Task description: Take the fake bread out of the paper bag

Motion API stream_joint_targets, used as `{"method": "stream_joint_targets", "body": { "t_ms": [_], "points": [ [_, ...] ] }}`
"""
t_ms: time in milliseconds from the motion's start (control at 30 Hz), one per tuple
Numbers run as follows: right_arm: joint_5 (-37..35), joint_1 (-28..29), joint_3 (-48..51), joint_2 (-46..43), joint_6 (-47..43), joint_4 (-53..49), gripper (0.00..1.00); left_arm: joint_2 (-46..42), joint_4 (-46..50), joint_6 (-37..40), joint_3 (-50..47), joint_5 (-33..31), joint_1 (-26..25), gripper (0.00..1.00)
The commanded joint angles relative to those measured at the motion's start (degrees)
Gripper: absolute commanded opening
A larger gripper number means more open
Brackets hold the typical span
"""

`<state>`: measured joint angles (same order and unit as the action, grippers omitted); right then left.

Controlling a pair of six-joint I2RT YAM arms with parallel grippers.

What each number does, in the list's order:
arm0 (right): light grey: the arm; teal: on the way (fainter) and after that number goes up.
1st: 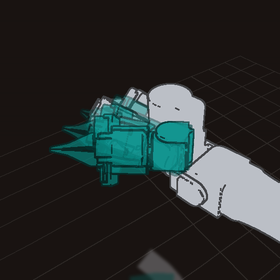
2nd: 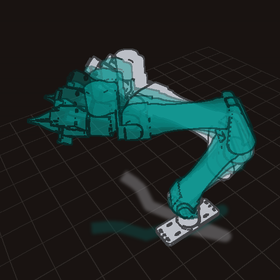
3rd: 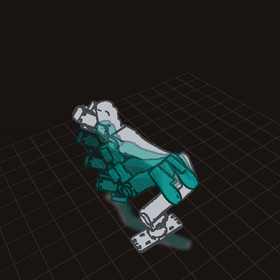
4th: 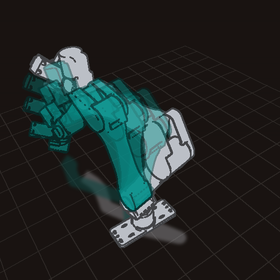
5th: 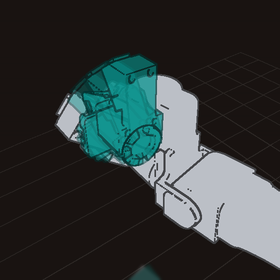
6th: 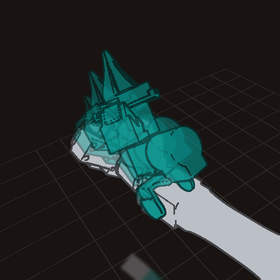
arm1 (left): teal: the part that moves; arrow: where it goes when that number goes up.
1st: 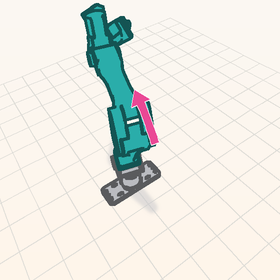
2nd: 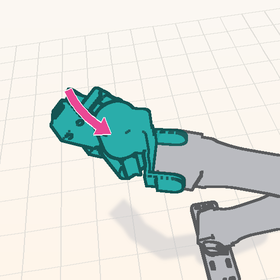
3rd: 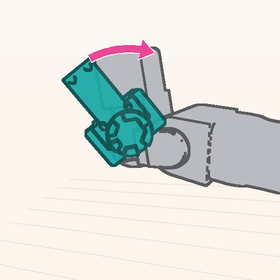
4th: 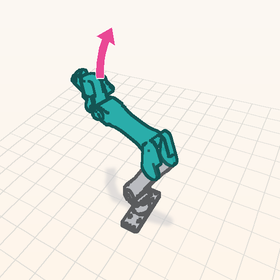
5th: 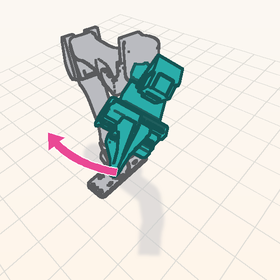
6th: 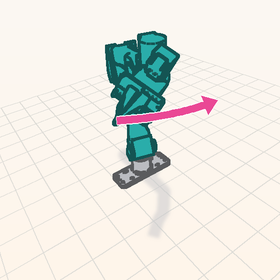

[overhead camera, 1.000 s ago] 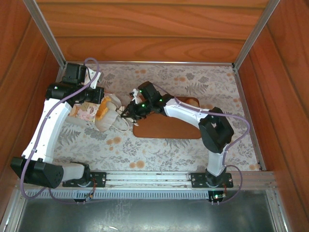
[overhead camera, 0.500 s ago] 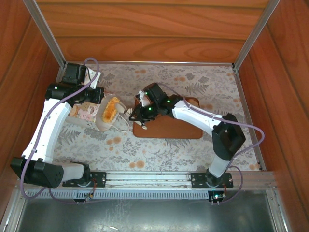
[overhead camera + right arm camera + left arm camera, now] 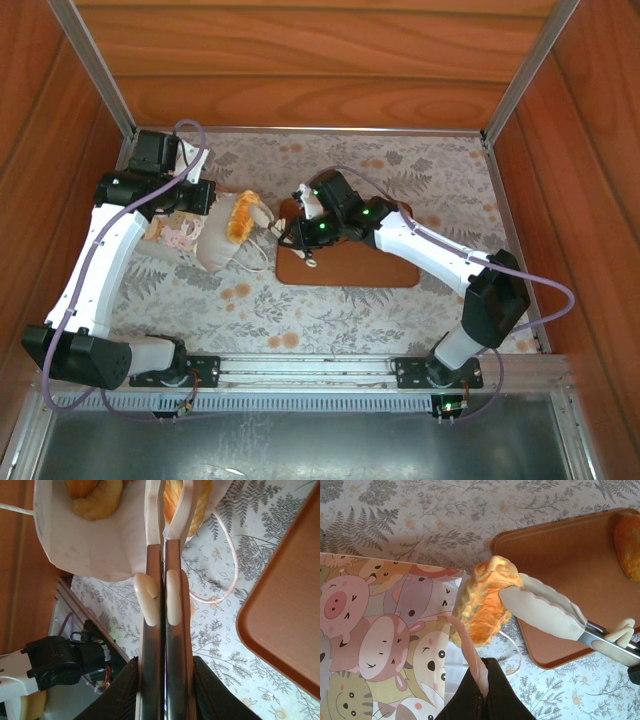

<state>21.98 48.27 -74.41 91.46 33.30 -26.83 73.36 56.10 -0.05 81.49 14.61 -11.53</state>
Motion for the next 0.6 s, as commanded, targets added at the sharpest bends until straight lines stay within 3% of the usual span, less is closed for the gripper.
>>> {"method": "stream_joint_targets", "body": {
  "t_ms": [0, 233, 567],
  "points": [
    [-2.0, -0.4, -1.0, -3.2, -3.9, -1.5, 0.19, -0.6, -1.2, -0.5, 0.8, -0.4, -0.2, 0.0],
    [-10.7, -0.4, -0.6, -9.4, -7.7, -8.2, 0.19, -0.2, -1.7, -0.5, 1.3, -1.3, -0.2, 0.0],
    [-29.1, -1.7, -1.3, -17.1, -12.3, -20.6, 0.18, -0.1, -2.8, -0.5, 0.7, -1.5, -0.2, 0.0]
  ]
}}
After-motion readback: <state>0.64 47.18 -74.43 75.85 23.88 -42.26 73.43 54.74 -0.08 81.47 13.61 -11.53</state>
